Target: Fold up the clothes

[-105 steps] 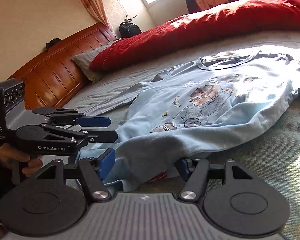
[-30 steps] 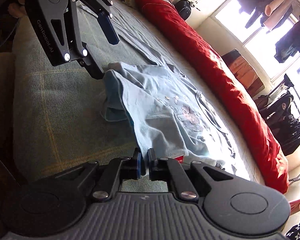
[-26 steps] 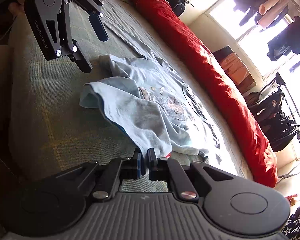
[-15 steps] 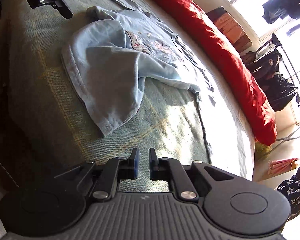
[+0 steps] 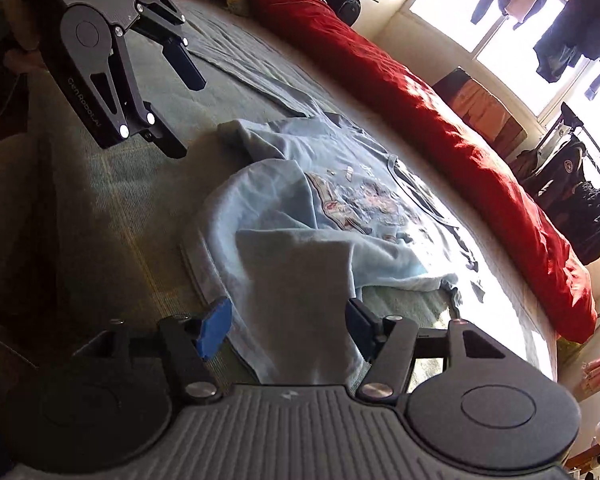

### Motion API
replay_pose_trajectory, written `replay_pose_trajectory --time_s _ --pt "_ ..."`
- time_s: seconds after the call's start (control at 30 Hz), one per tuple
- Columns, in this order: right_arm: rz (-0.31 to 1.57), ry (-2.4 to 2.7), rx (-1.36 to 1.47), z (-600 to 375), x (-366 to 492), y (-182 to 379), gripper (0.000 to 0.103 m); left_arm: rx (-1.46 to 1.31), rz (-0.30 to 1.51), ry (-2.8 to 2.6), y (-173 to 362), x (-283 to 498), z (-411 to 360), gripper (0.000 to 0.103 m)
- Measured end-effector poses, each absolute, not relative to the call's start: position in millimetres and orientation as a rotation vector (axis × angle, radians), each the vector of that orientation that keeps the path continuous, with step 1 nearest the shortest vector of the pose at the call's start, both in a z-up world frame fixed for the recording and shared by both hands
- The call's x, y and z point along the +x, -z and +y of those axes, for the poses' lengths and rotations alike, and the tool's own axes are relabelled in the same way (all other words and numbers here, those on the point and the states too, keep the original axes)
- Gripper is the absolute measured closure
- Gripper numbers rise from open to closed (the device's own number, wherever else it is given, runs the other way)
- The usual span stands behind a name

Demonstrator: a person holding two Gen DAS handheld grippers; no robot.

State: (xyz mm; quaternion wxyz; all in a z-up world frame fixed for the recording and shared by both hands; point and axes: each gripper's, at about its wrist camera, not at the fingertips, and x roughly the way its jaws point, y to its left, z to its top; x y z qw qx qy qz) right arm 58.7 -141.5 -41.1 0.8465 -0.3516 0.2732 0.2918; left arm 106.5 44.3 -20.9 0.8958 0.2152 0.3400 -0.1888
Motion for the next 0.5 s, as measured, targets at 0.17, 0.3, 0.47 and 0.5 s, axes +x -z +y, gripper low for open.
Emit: replay_pose_trajectory --time_s 0.17,0.3,0.47,0.5 --pt "0.579 -0.694 -0.685 -97.8 71.2 47.9 0.028 0.381 0.749 0.345 27.0 111.7 67.0 0.027" --pt "0.584 -0.704 -0.71 -69.4 78.6 58.9 0.019 0.327 0.78 0.294 34.4 117.2 85.9 0.027" --pt "0.58 -0.658 -0.743 -56.8 92.3 67.0 0.011 0.28 0.794 0.265 40.2 119.9 103.9 0.027" --pt "0.58 -0.64 -0.74 -58.9 96.7 66.8 0.011 0.273 0.795 0.26 40.8 120.4 106.7 0.027"
